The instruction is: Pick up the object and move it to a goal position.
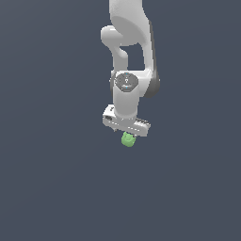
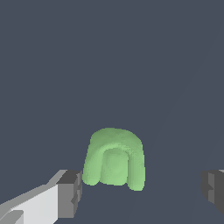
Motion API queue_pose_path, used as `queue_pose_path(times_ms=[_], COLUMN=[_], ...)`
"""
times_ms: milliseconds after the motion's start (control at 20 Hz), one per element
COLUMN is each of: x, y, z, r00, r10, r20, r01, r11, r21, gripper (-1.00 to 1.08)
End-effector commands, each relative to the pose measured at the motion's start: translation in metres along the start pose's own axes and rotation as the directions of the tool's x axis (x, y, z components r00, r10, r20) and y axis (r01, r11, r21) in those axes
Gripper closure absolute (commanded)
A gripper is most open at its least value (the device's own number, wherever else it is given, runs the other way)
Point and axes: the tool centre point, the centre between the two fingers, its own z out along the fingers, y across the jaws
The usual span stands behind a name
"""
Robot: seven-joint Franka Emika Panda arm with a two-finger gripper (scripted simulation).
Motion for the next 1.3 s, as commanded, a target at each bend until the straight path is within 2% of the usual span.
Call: queue_pose_path(times_ms=[0,400,850,1250], x=[-0.003,-0.010,-0.011,-0.012], y=[-0.005,-0.016,-0.017,-0.016], z=[0.007,0.019,0.024,0.058], r00=[0.999,0.994,0.993,0.992], r10=[0.038,0.110,0.119,0.121], r20=[-0.007,-0.019,-0.020,-0.021], r01=[-0.038,-0.110,-0.119,-0.122], r11=[0.999,0.994,0.993,0.993], r21=[-0.001,-0.002,-0.003,-0.002], gripper=[-0.92,-0.92,-0.92,-0.92])
